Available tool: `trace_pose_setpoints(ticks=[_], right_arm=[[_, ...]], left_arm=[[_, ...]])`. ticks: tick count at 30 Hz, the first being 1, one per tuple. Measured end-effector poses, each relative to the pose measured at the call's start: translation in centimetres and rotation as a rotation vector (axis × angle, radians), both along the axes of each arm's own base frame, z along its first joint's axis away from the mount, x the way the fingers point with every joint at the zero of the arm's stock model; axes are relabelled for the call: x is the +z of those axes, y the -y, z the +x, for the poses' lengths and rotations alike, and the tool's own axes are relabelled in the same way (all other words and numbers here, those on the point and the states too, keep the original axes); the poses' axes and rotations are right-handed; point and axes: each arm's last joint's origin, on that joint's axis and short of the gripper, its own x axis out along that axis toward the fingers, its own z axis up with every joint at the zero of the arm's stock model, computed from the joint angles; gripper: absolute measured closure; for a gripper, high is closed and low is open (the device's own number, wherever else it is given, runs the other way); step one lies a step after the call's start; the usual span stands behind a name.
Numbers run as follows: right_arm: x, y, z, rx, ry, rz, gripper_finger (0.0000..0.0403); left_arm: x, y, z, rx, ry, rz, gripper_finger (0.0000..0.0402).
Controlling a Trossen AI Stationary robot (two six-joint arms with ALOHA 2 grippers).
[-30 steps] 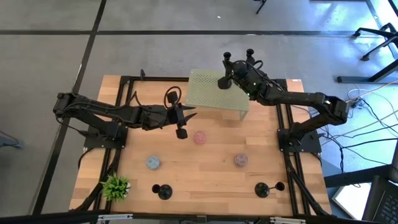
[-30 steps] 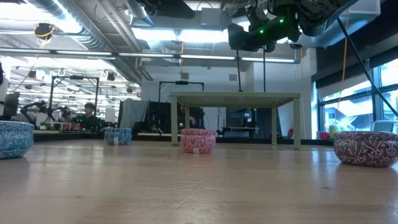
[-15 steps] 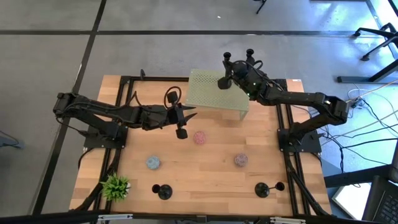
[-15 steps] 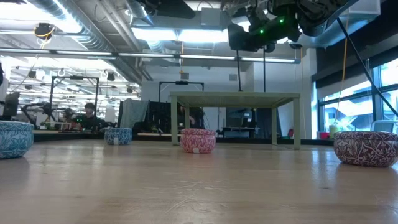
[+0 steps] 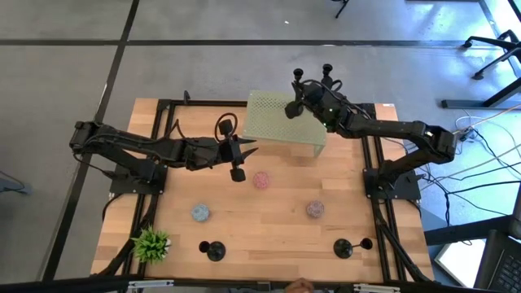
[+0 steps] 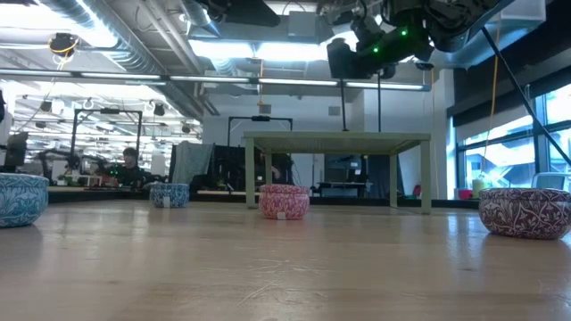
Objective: Pick & Place candle stick holders
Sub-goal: Put the middle black candle holder on the shelf
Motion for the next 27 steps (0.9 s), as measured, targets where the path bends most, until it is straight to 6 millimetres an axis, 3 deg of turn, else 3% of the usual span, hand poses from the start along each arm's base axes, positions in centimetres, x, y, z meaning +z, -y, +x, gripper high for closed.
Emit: trace_pose_setpoints(ticks=[27], right_arm=[[0.50,-0.01,-0.02,-0.001,0.020,-0.042,0.0359]], left_arm=[[0.00,0.00,0.00,0.000,0.000,0.000,0.0302]])
